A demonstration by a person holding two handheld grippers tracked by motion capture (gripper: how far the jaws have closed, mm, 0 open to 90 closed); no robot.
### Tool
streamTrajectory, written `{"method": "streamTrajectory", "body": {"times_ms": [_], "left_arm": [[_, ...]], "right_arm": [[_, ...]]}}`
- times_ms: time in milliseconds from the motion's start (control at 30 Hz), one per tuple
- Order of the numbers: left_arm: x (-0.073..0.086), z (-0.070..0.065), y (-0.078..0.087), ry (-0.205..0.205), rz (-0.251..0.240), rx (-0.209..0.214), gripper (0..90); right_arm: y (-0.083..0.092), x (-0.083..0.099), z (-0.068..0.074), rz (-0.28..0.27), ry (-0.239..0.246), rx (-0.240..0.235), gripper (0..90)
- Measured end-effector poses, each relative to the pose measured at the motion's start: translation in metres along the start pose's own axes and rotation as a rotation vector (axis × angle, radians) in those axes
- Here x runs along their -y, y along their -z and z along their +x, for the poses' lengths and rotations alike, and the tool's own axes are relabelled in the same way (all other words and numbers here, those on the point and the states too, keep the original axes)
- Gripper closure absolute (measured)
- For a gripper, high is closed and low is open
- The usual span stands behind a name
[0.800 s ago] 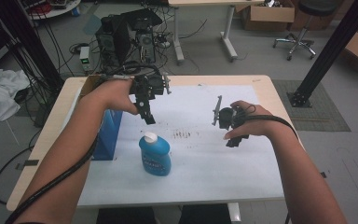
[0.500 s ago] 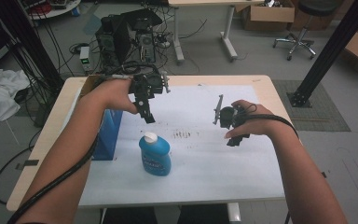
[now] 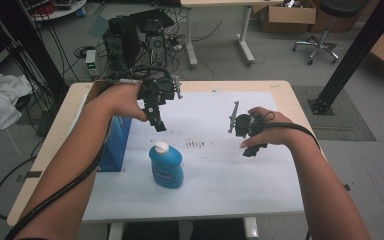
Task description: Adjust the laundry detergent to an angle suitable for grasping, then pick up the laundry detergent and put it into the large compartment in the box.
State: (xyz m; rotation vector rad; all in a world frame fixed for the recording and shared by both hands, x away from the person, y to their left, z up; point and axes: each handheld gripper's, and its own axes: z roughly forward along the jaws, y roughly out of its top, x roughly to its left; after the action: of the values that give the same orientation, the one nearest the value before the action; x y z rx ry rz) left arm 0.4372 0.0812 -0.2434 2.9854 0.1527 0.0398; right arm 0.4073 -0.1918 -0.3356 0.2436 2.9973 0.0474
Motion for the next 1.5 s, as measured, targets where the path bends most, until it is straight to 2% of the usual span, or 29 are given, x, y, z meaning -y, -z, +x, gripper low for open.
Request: {"method": "streamTrajectory", "body": {"times_ms": [367,867,1000,1267,1500], "left_arm": [[0.004,-0.003,0.003,0.01,0.007,-0.002,0.1],[-0.004,-0.004,0.0,-0.009,0.011,0.007,0.1],[-0.005,-0.005,0.003,-0.017,0.01,0.009,0.1],[-0.003,-0.019,0.019,-0.047,0.0,-0.006,0.1],[0.002,-0.032,0.029,-0.062,-0.018,0.003,0.1]], "right_arm": [[0.003,0.0,0.002,0.002,-0.005,0.006,16.6],[0.003,0.005,0.002,-0.003,-0.011,0.005,16.6],[0.003,0.007,0.002,-0.011,-0.02,0.006,16.6],[0.007,0.005,0.006,-0.013,-0.012,0.012,16.6],[0.008,0.006,0.006,-0.015,-0.012,0.013,16.6]]}}
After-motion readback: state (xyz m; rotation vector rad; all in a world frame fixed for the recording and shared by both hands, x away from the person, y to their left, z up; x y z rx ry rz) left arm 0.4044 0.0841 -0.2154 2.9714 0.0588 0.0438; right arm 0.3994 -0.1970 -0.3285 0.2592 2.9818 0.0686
